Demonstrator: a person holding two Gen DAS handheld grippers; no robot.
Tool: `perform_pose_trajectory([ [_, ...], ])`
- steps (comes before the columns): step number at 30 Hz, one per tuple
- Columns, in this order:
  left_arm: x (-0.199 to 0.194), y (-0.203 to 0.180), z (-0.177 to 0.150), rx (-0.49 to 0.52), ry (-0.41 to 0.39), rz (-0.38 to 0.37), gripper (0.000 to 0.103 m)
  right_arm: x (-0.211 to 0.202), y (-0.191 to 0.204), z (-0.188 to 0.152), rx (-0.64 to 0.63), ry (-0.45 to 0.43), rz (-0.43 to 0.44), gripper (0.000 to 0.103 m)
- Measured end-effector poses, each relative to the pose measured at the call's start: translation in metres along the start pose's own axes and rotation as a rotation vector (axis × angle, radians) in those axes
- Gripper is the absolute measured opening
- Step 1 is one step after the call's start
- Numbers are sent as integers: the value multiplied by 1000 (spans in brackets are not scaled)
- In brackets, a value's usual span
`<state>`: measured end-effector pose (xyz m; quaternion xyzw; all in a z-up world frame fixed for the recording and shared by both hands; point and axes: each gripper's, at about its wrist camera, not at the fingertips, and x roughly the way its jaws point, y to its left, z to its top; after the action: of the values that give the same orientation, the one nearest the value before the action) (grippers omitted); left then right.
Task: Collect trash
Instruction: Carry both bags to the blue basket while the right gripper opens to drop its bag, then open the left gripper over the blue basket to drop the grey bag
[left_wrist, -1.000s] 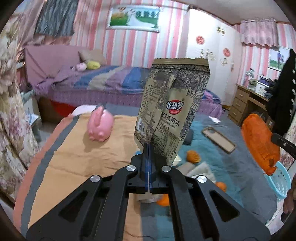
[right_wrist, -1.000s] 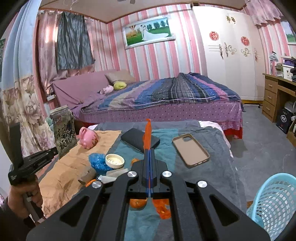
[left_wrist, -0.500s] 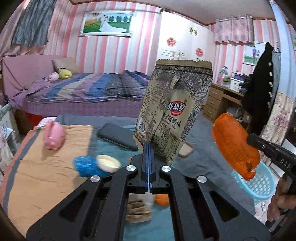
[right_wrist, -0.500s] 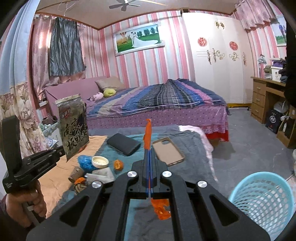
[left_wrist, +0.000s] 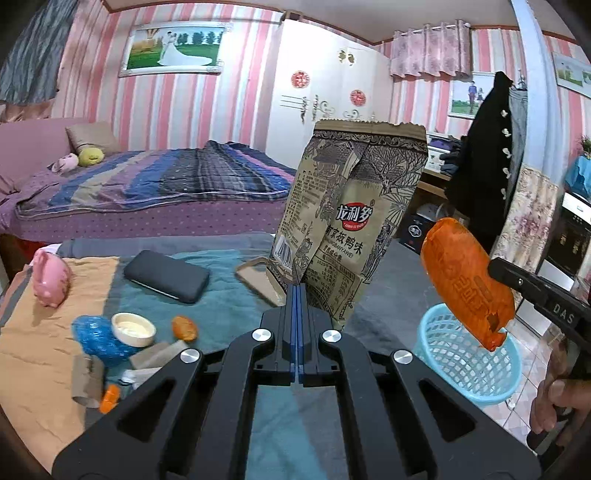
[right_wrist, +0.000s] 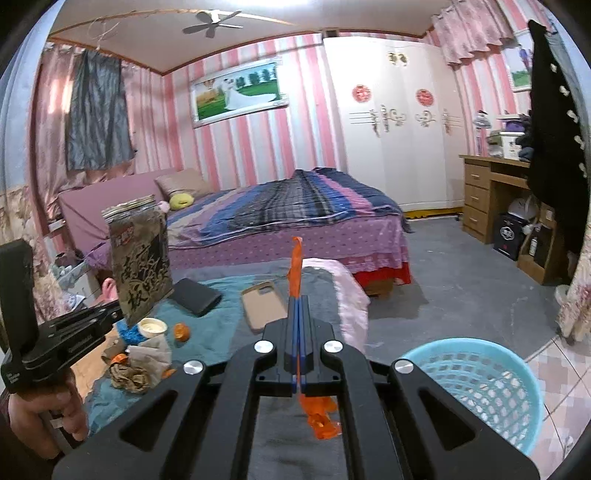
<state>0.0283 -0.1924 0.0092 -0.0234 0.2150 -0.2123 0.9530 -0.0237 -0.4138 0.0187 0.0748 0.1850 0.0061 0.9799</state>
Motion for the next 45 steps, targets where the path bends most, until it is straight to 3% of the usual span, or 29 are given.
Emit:
perform_pose_trajectory([
  [6, 9, -26, -1, 24, 17, -36, 0, -12, -32, -1, 33, -12, -52, 0],
  [18, 58, -111, -17, 64, 140, -219, 0, -23, -106, -8, 125, 23, -165, 0],
  [24, 80, -140, -32, 99, 194, -245, 0, -21, -129, -12, 138, 44, -195, 0],
  [33, 96, -172, -30, 107, 207, -281, 0, -17, -148, -18, 163, 83, -248, 2],
  [39, 102, -191, -31, 116, 217, -301, 0, -26, -161, -20, 204, 49, -286, 2],
  [41, 104, -197, -33, 123, 226, -307, 0, -28, -164, -19, 221, 37, -320, 9],
  [42, 105, -201, -34, 132, 230, -310, 0, -30, -167, -19, 232, 27, -328, 32],
  [43, 106, -204, -35, 140, 234, -314, 0, -35, -170, -19, 254, 2, -345, 63],
  [45, 107, -208, -36, 149, 234, -306, 0, -40, -172, -19, 264, -22, -352, 67],
])
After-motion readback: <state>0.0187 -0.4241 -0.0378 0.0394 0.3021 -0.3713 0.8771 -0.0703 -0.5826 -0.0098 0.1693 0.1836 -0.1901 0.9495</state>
